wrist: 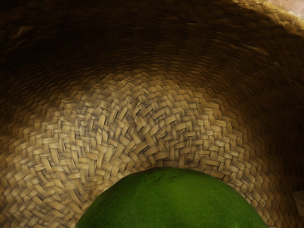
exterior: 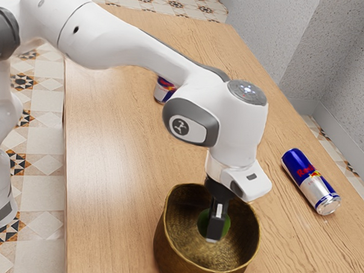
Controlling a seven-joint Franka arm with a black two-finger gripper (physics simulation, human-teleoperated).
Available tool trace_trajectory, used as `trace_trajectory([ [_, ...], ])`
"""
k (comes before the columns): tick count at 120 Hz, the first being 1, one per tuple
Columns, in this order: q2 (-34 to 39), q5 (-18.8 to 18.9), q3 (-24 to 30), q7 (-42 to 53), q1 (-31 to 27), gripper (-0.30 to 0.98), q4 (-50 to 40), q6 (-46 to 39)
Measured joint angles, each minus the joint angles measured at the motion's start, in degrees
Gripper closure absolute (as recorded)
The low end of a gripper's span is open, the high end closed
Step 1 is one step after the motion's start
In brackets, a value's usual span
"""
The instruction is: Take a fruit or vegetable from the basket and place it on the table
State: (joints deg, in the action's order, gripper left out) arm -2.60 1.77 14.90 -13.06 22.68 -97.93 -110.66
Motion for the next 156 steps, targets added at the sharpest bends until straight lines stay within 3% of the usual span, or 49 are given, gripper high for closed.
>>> trace_trajectory([
  [20, 1.3, 2.6, -0.3, -0.3, 1.7, 0.43, 14.2, 8.1],
  [39, 0.5, 4.0, -10.1, -0.2, 9.4, 0.44, 20.5, 13.4],
  [47, 0.2, 4.2, -11.8, -0.1, 6.9, 0.44, 20.8, 14.7],
  [68, -0.1, 4.5, -12.5, 0.1, -8.7, 0.45, 20.8, 16.6],
  [79, -0.2, 4.7, -12.6, 0.2, -13.2, 0.45, 20.6, 17.0],
  [89, -0.2, 5.0, -12.6, 0.3, -13.0, 0.45, 20.5, 17.2],
  [119, -0.1, 5.3, -12.5, 0.5, -5.2, 0.46, 20.0, 17.5],
  [142, -0.1, 5.3, -12.5, 0.6, -7.1, 0.46, 20.0, 17.6],
  [149, -0.1, 5.1, -12.6, 0.6, -8.1, 0.27, 19.3, 17.6],
  [156, -0.2, 4.6, -12.7, 0.7, -8.9, 0.17, 19.0, 17.6],
])
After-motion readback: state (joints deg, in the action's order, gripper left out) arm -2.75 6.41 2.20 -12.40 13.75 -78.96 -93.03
